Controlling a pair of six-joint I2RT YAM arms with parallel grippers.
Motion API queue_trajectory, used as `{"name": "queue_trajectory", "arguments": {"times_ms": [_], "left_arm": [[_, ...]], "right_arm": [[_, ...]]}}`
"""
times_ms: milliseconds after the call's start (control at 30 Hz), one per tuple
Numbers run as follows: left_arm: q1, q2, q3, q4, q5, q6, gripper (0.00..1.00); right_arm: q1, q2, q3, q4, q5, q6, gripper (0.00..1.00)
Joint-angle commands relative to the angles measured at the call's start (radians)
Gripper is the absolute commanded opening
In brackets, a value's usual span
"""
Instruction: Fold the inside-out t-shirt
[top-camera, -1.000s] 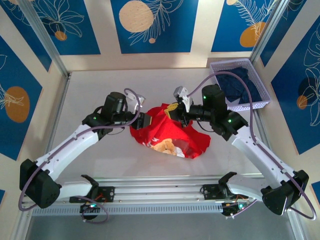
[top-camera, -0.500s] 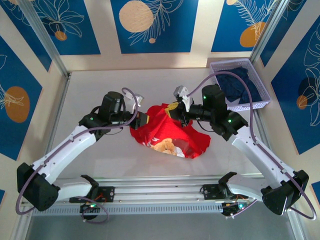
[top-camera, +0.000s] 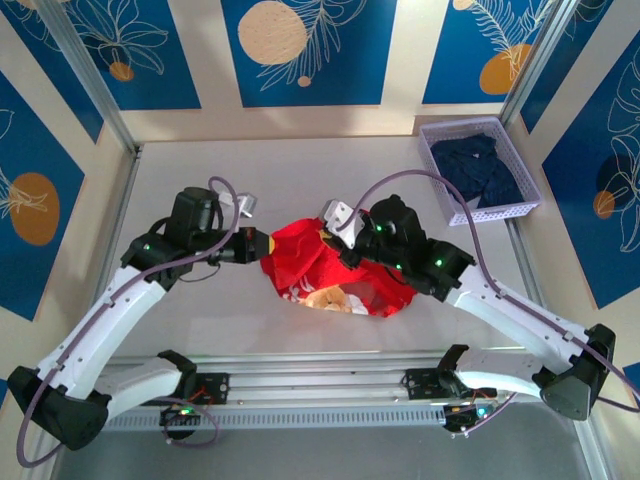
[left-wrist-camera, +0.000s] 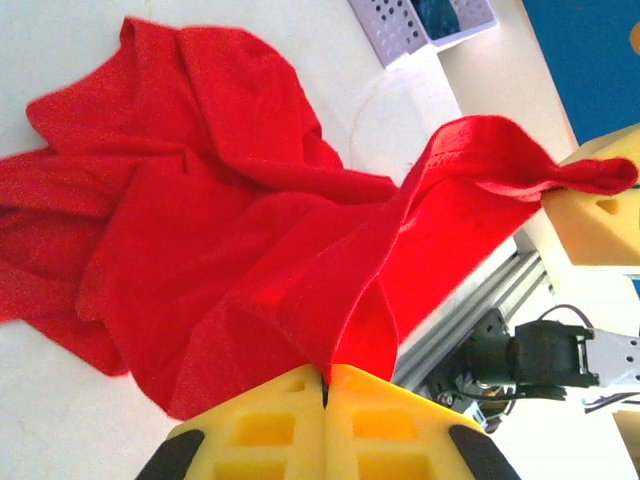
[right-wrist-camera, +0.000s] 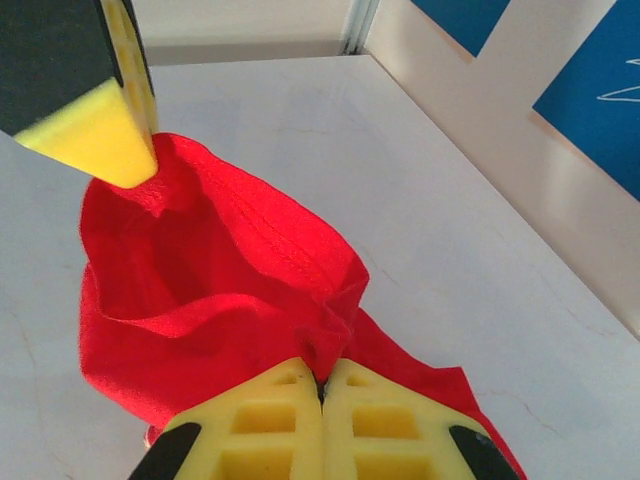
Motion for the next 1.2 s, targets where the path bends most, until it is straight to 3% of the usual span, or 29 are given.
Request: {"name": "queue_trajectory", "arguments": {"times_ms": [0,100,233,400,567,700,833,900,1000,1100,1167], "left_arm": [[0.013,-0.025,-0.021,-0.110,-0.048,0.028,0.00],[0.013,-0.024,-0.064,-0.151,-0.184,0.091,0.00],[0.012,-0.023,-0.139,-0.085,-0.201,0.101,0.00],[0.013,-0.007,-0.212,0.042,-0.153,0.084,0.00],[0.007,0.020,-0.292,0.140,-0.068,0.049,0.00],[-0.043,0.026,-0.371,0.225,0.012,-0.008,0.00],[-0.166,0.046,-0.434,0.380,0.060,-0.092,0.02],[-0.226,0.091,-0.429,0.424,0.082,-0.104,0.08],[-0.254,0.168,-0.383,0.404,0.134,-0.058,0.27],[-0.241,0.195,-0.293,0.287,0.026,0.030,0.41],[-0.203,0.198,-0.255,0.270,-0.040,0.046,0.44]], "right_arm": [[-0.023,-0.018,-0.002,0.029,-0.006,0.006,0.00],[-0.098,-0.035,-0.003,0.008,-0.203,0.094,0.00],[-0.209,-0.027,-0.019,0.012,-0.495,0.206,0.00],[-0.241,0.000,-0.066,0.056,-0.604,0.261,0.00],[-0.239,-0.026,-0.159,0.034,-0.548,0.344,0.00],[-0.227,-0.092,-0.255,-0.095,-0.372,0.528,0.00],[-0.210,-0.194,-0.369,-0.256,-0.149,0.781,0.02],[-0.197,-0.250,-0.421,-0.304,-0.039,0.870,0.15],[-0.192,-0.293,-0.451,-0.300,0.040,0.912,0.36],[-0.199,-0.255,-0.401,-0.264,0.105,0.875,0.47],[-0.228,-0.183,-0.356,-0.215,0.118,0.834,0.51]]}}
